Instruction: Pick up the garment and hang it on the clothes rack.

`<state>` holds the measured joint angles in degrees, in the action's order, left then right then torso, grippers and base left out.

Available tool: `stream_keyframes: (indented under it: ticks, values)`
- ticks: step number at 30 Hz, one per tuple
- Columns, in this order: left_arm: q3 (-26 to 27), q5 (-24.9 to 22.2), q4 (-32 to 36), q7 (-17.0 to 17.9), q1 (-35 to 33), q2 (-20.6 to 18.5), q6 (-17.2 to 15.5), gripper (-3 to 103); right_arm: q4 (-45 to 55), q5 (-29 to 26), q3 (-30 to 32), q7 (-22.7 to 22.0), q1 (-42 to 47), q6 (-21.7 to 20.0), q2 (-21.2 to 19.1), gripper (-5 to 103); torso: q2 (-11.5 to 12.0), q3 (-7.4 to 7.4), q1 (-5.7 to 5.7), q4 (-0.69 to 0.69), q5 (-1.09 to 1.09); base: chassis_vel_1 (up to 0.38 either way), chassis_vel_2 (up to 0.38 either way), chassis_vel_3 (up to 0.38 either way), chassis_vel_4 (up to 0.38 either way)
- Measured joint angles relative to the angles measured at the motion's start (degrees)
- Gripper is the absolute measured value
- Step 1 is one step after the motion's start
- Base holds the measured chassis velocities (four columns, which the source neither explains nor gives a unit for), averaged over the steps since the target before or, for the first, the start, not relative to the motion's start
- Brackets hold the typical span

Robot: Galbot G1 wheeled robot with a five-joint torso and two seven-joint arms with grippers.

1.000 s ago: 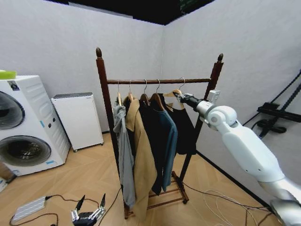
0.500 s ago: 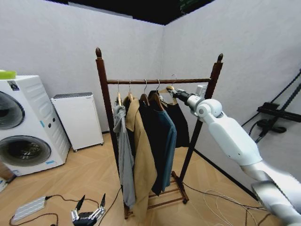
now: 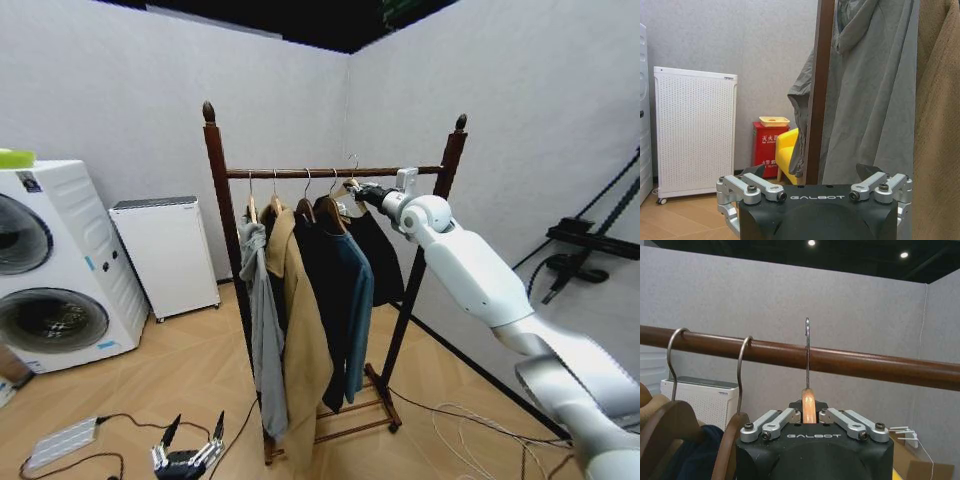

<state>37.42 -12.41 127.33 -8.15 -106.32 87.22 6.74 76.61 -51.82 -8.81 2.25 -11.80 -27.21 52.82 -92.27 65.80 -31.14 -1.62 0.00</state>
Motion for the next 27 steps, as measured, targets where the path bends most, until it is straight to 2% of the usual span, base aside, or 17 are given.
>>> stream_keyframes:
  ticks: [8, 9, 11, 12, 13, 15, 18, 19, 20, 21, 24, 25, 27]
  values:
    - [0.0, 0.0, 0.0, 0.0, 0.0, 0.0, 0.0, 100, 0.1, 0.2, 0.0, 0.0, 1.0, -0.2, -0.8, 10, 0.0, 0.00, 0.00, 0.01, 0.00, 0.000, 0.000, 0.000, 0.000]
    - [0.0, 0.0, 0.0, 0.0, 0.0, 0.0, 0.0, 100, 0.3, 0.4, 0.1, 0.1, 1.4, -0.4, -0.8, 7, 0.0, 0.00, 0.00, 0.01, 0.00, 0.000, 0.000, 0.000, 0.000]
    - [0.0, 0.0, 0.0, 0.0, 0.0, 0.0, 0.0, 100, 0.4, 0.7, 0.3, 0.4, 1.7, -0.6, -0.9, 10, 0.0, 0.00, 0.00, 0.00, 0.00, 0.000, 0.000, 0.000, 0.000]
    - [0.0, 0.0, 0.0, 0.0, 0.0, 0.0, 0.0, 100, 0.7, 0.7, 0.6, 0.4, 2.0, -0.4, -0.9, 15, 0.0, 0.00, -0.01, 0.00, 0.00, 0.000, 0.000, 0.000, 0.000]
    - [0.0, 0.0, 0.0, 0.0, 0.0, 0.0, 0.0, 100, 0.7, 0.7, 0.6, 0.4, 2.0, -0.4, -0.9, 15, 0.0, 0.00, -0.01, 0.00, 0.00, 0.000, 0.000, 0.000, 0.000]
    - [0.0, 0.0, 0.0, 0.0, 0.0, 0.0, 0.0, 100, 1.3, -0.4, 0.9, -1.2, 2.7, 0.4, -0.8, 25, 0.0, 0.00, -0.01, 0.00, 0.00, 0.000, 0.000, 0.000, 0.000]
    - [0.0, 0.0, 0.0, 0.0, 0.0, 0.0, 0.0, 100, 2.3, -1.0, 1.6, -2.0, 3.8, 1.0, -1.0, 31, 0.0, 0.00, 0.00, 0.02, -0.01, 0.000, 0.000, 0.000, 0.000]
    - [0.0, 0.0, 0.0, 0.0, 0.0, 0.0, 0.0, 100, 4.1, -1.2, 2.8, -2.2, 5.5, 1.1, -1.6, 41, 0.0, 0.00, -0.01, 0.03, -0.01, 0.000, 0.000, 0.000, 0.000]
    - [0.0, 0.0, 0.0, 0.0, 0.0, 0.0, 0.0, 100, 5.8, -1.3, 4.2, -2.3, 7.4, 1.1, -2.3, 47, 0.0, 0.00, 0.00, 0.02, -0.01, 0.000, 0.000, 0.000, 0.000]
    - [0.0, 0.0, 0.0, 0.0, 0.0, 0.0, 0.0, 100, 5.8, -1.3, 4.2, -2.3, 7.4, 1.1, -2.3, 47, 0.0, 0.00, 0.00, 0.02, -0.01, 0.000, 0.000, 0.000, 0.000]
    - [0.0, 0.0, 0.0, 0.0, 0.0, 0.0, 0.0, 100, 12.9, -2.3, 8.7, -3.6, 14.1, 0.7, -4.8, 58, 0.0, 0.01, 0.00, -0.01, 0.03, 0.000, 0.000, 0.000, 0.000]
    - [0.0, 0.0, 0.0, 0.0, 0.0, 0.0, 0.0, 100, 12.9, -2.3, 8.7, -3.6, 14.1, 0.7, -4.8, 58, 0.0, 0.01, 0.00, -0.01, 0.03, 0.000, 0.000, 0.000, 0.000]
    - [0.0, 0.0, 0.0, 0.0, 0.0, 0.0, 0.0, 100, 18.6, -3.7, 11.3, -5.5, 18.4, 0.9, -7.2, 69, 0.0, 0.01, 0.00, -0.01, 0.01, 0.000, 0.000, 0.000, 0.000]
